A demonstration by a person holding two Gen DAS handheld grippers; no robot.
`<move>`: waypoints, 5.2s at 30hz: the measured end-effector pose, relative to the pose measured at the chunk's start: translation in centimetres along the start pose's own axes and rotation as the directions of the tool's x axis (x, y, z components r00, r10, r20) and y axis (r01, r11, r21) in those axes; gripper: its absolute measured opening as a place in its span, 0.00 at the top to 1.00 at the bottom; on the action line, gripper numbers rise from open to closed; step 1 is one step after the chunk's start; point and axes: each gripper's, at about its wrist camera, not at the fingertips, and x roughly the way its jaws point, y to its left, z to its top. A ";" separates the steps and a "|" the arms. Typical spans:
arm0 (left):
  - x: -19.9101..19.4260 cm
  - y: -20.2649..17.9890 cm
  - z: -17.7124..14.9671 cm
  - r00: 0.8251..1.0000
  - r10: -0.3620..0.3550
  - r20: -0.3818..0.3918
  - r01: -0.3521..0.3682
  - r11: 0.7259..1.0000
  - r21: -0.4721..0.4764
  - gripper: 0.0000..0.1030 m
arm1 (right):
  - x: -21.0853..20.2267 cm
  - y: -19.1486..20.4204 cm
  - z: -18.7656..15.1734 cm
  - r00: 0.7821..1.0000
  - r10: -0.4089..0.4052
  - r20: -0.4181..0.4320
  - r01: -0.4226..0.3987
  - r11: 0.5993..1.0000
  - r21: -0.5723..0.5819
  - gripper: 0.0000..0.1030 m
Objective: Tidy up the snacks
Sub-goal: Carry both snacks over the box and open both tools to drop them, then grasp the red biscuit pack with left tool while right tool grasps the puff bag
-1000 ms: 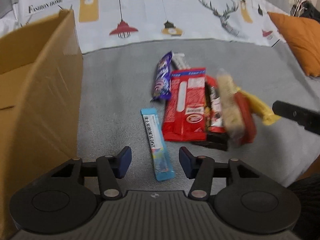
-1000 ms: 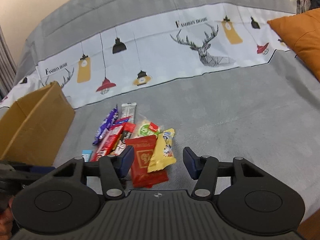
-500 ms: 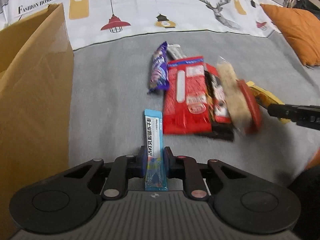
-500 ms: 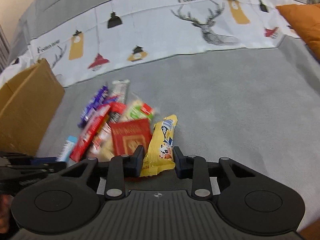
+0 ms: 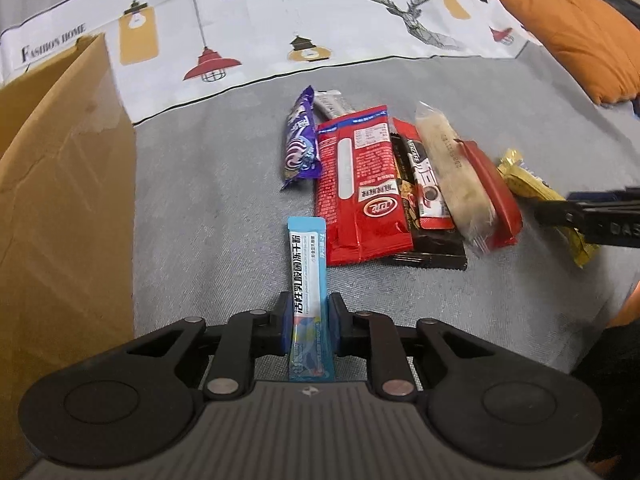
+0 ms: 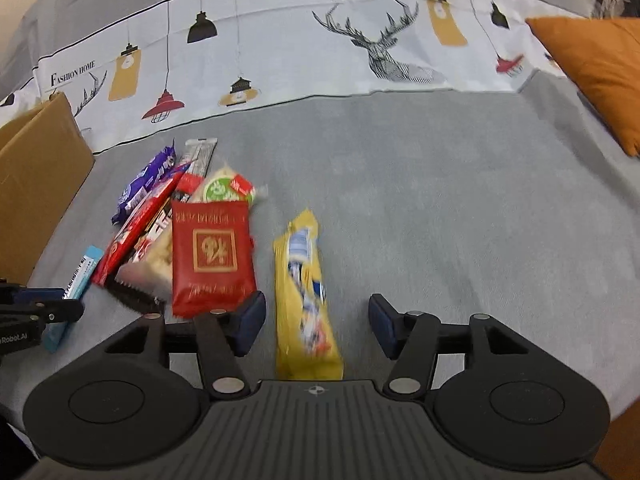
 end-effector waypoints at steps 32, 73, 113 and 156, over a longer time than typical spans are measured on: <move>-25.3 8.4 -0.4 0.964 -0.006 0.267 0.066 0.974 -0.219 0.84 | -17.8 13.2 1.6 0.943 0.274 0.190 -0.273 0.962 -0.030 0.84; -16.8 24.1 -4.1 0.984 0.128 0.124 -0.060 0.893 -0.447 0.84 | -7.4 34.6 6.2 0.915 0.401 -0.047 -0.400 0.884 -0.240 0.84; -11.6 2.1 1.8 0.986 -0.106 0.132 0.130 0.973 -0.192 0.12 | -7.3 6.7 -0.1 0.959 0.185 0.213 -0.216 0.967 0.133 0.25; -0.1 0.7 0.5 0.972 -0.186 -0.145 0.151 0.963 -0.223 0.41 | -2.2 4.1 -3.1 0.980 0.198 -0.017 -0.181 0.923 0.339 0.68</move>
